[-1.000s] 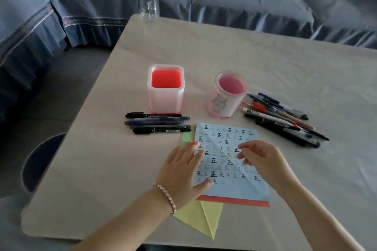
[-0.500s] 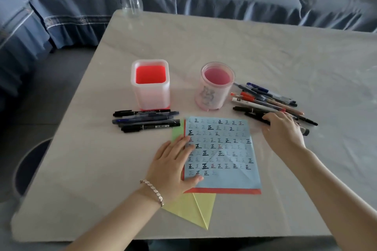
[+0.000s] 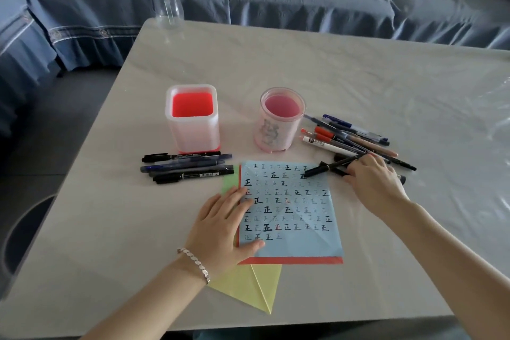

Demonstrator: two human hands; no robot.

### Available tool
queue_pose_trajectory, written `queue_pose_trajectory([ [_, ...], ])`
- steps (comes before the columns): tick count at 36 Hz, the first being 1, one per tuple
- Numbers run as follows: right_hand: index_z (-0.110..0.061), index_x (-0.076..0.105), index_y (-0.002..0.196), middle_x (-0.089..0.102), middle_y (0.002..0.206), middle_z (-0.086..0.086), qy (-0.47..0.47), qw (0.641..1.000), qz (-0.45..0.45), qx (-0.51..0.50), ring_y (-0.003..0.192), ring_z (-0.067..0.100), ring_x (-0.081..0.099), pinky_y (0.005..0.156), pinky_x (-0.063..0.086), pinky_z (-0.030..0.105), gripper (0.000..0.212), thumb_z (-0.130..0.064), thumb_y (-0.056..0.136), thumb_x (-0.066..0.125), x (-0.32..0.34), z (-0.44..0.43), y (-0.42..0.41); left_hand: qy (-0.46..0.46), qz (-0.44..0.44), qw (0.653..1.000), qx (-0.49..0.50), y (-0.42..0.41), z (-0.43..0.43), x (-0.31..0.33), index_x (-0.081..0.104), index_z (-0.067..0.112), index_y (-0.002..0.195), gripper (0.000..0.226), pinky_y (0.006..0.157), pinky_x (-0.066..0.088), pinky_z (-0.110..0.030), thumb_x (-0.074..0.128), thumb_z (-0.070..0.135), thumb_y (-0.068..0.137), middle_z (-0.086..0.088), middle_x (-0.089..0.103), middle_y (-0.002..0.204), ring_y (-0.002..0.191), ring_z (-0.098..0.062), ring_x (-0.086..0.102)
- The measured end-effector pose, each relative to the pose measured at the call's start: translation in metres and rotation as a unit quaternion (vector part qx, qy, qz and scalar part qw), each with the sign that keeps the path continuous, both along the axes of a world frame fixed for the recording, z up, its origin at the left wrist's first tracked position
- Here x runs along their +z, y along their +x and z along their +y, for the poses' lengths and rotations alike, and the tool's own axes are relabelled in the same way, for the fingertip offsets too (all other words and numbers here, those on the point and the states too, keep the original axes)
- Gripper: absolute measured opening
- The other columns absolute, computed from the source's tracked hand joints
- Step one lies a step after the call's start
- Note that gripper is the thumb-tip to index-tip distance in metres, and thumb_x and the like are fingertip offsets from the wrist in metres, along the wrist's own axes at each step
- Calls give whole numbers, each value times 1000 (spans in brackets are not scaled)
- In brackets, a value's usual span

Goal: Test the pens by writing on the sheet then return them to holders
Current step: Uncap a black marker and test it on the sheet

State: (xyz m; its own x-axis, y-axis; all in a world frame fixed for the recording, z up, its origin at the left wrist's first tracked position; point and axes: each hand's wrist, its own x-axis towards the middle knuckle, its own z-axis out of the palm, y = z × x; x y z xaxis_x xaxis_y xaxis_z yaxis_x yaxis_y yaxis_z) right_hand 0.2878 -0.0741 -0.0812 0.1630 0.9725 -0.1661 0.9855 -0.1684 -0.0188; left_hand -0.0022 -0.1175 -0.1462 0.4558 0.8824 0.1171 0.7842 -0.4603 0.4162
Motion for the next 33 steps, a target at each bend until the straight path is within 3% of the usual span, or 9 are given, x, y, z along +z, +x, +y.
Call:
queue_pose_trajectory([
  [5,-24,50,103,63,86,0,-22,993,115,-3,73,22,58,62,44,31,15,-34,95,42,20,-23,-20,-1,18,1000,-3,0,0,1,45,19,123,70,108,14,-30,43,65,71,-5,52,134,126,-15,35],
  [9,-37,59,94,57,70,-15,8,985,174,-8,62,9,52,51,36,23,9,-39,91,51,40,-43,-35,-2,4,1000,-3,1,-1,4,39,15,129,74,108,16,-32,40,65,74,-6,50,135,127,-15,33],
  [14,-37,64,99,59,72,-18,33,970,239,-40,61,6,53,53,42,25,17,-27,90,53,54,-55,-49,46,-96,994,4,15,-2,28,37,16,129,62,107,19,-34,46,53,80,-9,48,134,127,-16,34],
  [20,-40,65,103,61,82,-20,-12,951,308,29,74,2,56,68,41,10,26,-21,86,60,72,-64,-71,125,-145,980,-54,33,0,61,40,14,129,46,106,28,-32,48,34,89,-2,46,135,125,-16,41],
  [24,-49,62,81,67,76,-25,-13,921,387,46,71,-2,60,66,45,8,28,-22,79,67,81,-71,-81,131,-163,975,-81,33,3,66,49,21,112,24,84,40,-24,39,35,95,2,65,99,94,-11,53],
  [26,-37,70,82,71,76,-18,-27,877,478,28,62,3,63,61,49,14,24,-14,77,71,85,-72,-79,107,-184,973,-89,30,3,67,50,21,103,22,70,40,-20,35,35,97,3,62,84,76,-9,51],
  [28,-19,73,83,74,83,0,-21,777,629,2,65,16,68,58,52,20,18,-9,68,77,87,-73,-75,80,-209,971,-81,27,-1,71,50,20,99,24,62,39,-15,33,37,98,4,58,77,69,-6,46],
  [31,-15,72,83,71,84,10,14,626,779,-48,62,18,65,54,52,20,40,-30,50,88,80,-74,-76,36,-236,969,-56,27,-8,76,48,22,99,24,62,38,-6,33,41,97,16,49,76,67,5,42],
  [33,-16,70,79,62,66,6,32,632,768,-98,54,16,54,50,47,19,30,-34,58,81,70,-74,-88,-8,-243,969,-54,28,-12,78,51,22,99,22,63,33,0,36,39,95,23,43,75,67,12,42],
])
